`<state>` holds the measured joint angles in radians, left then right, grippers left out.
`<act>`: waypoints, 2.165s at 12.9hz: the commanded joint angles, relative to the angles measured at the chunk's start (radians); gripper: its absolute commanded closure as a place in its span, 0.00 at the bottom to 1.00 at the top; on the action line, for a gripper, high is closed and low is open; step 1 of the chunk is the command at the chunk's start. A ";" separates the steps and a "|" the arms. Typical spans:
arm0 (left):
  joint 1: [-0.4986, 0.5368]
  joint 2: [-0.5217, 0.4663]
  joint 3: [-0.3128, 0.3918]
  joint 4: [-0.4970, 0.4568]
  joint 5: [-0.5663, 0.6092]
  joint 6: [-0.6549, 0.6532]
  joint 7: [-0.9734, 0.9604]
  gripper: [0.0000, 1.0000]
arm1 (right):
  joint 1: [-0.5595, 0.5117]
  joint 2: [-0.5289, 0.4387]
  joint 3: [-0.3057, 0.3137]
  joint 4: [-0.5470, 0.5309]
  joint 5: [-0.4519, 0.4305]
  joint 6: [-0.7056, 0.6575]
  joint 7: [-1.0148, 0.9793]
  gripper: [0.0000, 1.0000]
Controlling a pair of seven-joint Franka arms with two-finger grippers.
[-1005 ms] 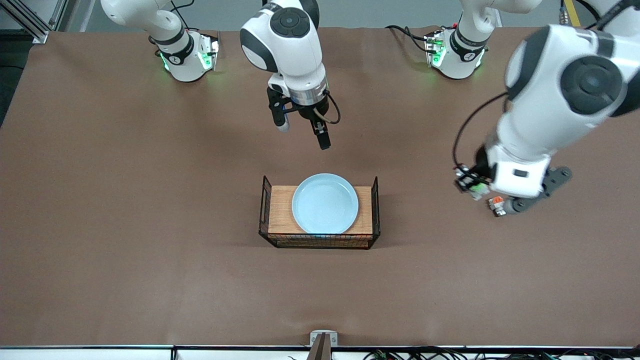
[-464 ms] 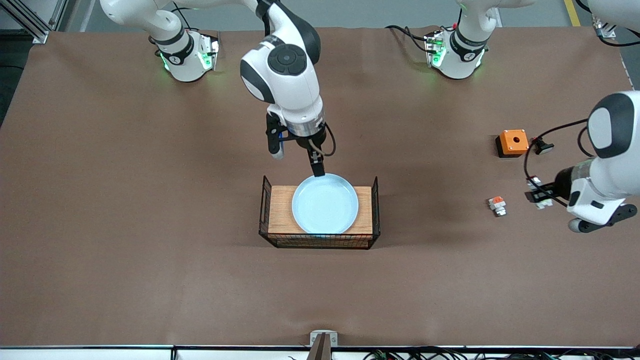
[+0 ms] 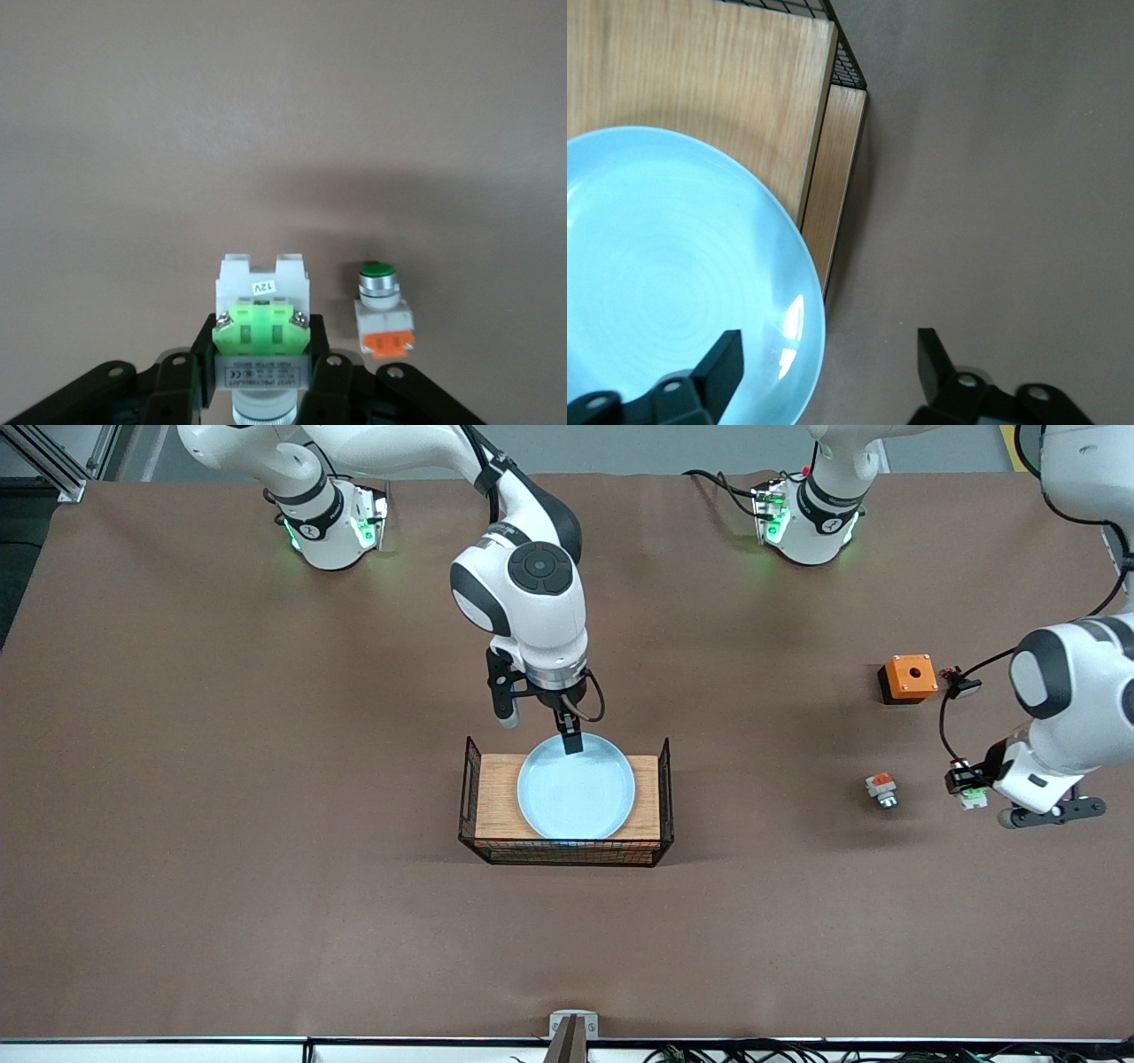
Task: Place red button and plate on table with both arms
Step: 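Set the button beside the red button while the right gripper reaches plate, then grip the plate rim with the right gripper while the left gripper withdraws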
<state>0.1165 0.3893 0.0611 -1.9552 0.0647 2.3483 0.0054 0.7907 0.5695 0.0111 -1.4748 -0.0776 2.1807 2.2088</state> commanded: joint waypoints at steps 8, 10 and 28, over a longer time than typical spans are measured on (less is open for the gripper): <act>0.037 0.134 -0.009 -0.019 0.023 0.152 0.038 0.06 | -0.001 0.043 0.006 0.034 -0.040 0.040 0.009 0.49; 0.037 0.065 -0.009 -0.021 0.023 0.132 0.053 0.01 | -0.002 0.049 0.006 0.034 -0.051 0.045 0.009 0.51; 0.029 -0.398 -0.150 0.450 0.000 -0.800 0.018 0.01 | -0.004 0.040 0.006 0.057 -0.050 0.031 -0.057 0.98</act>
<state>0.1428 -0.0229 -0.0725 -1.5491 0.0652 1.6075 0.0308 0.7932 0.6061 0.0077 -1.4388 -0.1067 2.2316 2.1650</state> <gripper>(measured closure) 0.004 0.965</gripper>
